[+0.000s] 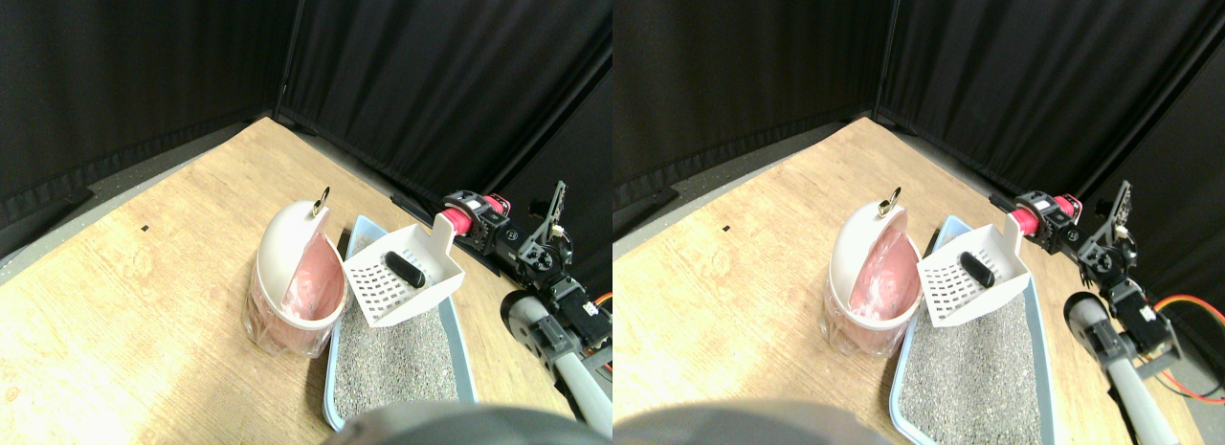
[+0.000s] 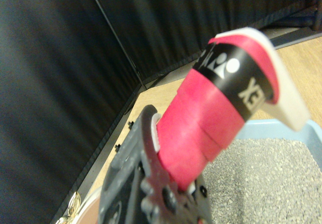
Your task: Scoop (unimanual)
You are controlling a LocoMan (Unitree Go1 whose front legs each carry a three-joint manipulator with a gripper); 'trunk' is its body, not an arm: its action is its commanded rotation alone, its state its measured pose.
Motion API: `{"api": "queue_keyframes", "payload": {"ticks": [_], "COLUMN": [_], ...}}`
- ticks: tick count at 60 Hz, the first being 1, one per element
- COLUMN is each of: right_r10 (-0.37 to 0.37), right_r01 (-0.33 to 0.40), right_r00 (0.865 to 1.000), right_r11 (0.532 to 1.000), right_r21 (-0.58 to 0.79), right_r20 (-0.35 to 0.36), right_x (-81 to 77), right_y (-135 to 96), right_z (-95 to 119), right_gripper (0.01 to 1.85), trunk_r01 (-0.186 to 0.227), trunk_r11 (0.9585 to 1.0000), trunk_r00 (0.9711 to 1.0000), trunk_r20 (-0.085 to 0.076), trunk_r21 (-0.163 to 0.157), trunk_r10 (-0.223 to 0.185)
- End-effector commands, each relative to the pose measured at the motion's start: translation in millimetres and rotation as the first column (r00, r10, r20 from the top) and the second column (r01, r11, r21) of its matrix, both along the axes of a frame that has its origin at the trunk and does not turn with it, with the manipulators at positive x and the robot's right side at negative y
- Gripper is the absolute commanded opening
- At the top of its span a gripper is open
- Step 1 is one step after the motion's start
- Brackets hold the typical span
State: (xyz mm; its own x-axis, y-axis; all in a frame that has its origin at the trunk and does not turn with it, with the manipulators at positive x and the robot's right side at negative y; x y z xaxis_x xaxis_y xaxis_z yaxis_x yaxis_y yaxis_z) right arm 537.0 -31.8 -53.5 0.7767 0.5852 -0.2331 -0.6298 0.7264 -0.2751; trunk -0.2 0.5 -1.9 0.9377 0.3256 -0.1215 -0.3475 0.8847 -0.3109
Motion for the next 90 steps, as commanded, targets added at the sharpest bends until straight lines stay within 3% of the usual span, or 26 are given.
{"api": "queue_keyframes", "payload": {"ticks": [1, 34, 61, 67, 70, 72, 81, 84, 85, 90], "right_r10": [0.012, 0.001, -0.001, 0.009, 0.001, -0.005, -0.045, -0.055, -0.066, -0.085], "right_r01": [-0.012, 0.007, 0.009, 0.0, 0.008, 0.014, 0.051, 0.056, 0.066, 0.081], "right_r00": [0.999, 0.997, 0.993, 0.99, 0.99, 0.99, 0.993, 0.993, 0.993, 0.993], "right_r11": [1.0, 0.996, 0.997, 0.998, 0.998, 0.998, 0.997, 0.998, 0.998, 0.995], "right_r21": [0.008, -0.094, -0.071, -0.061, -0.067, -0.065, -0.05, -0.008, 0.002, 0.055], "right_r20": [0.032, 0.082, 0.118, 0.139, 0.14, 0.141, 0.111, 0.104, 0.095, 0.078], "right_x": [-1.6, -6.1, 0.3, 2.7, 3.1, 2.7, 4.8, 5.1, 5.2, 7.2], "right_y": [8, 18, 17, 16, 15, 15, 9, 6, 4, -3], "right_z": [5, 3, 5, 4, 4, 4, 0, -1, -1, -3], "right_gripper": [0.05, 0.1, 0.05, 0.19, 0.21, 0.11, 0.26, 0.2, 0.05, 0.05], "trunk_r01": [-0.012, -0.011, -0.011, -0.008, -0.009, -0.007, 0.0, 0.006, 0.008, 0.017], "trunk_r11": [0.9999, 0.9999, 0.9999, 0.9999, 0.9999, 1.0, 1.0, 1.0, 1.0, 0.9998], "trunk_r00": [0.9999, 0.9999, 0.9999, 0.9999, 0.9999, 0.9999, 0.9999, 0.9999, 0.9998, 0.9997], "trunk_r20": [0.0, -0.002, -0.007, -0.008, -0.009, -0.01, -0.015, -0.016, -0.016, -0.018], "trunk_r21": [-0.004, -0.009, -0.006, -0.006, -0.006, -0.005, 0.001, 0.004, 0.005, 0.01], "trunk_r10": [0.012, 0.011, 0.011, 0.008, 0.008, 0.007, 0.0, -0.006, -0.008, -0.017]}}
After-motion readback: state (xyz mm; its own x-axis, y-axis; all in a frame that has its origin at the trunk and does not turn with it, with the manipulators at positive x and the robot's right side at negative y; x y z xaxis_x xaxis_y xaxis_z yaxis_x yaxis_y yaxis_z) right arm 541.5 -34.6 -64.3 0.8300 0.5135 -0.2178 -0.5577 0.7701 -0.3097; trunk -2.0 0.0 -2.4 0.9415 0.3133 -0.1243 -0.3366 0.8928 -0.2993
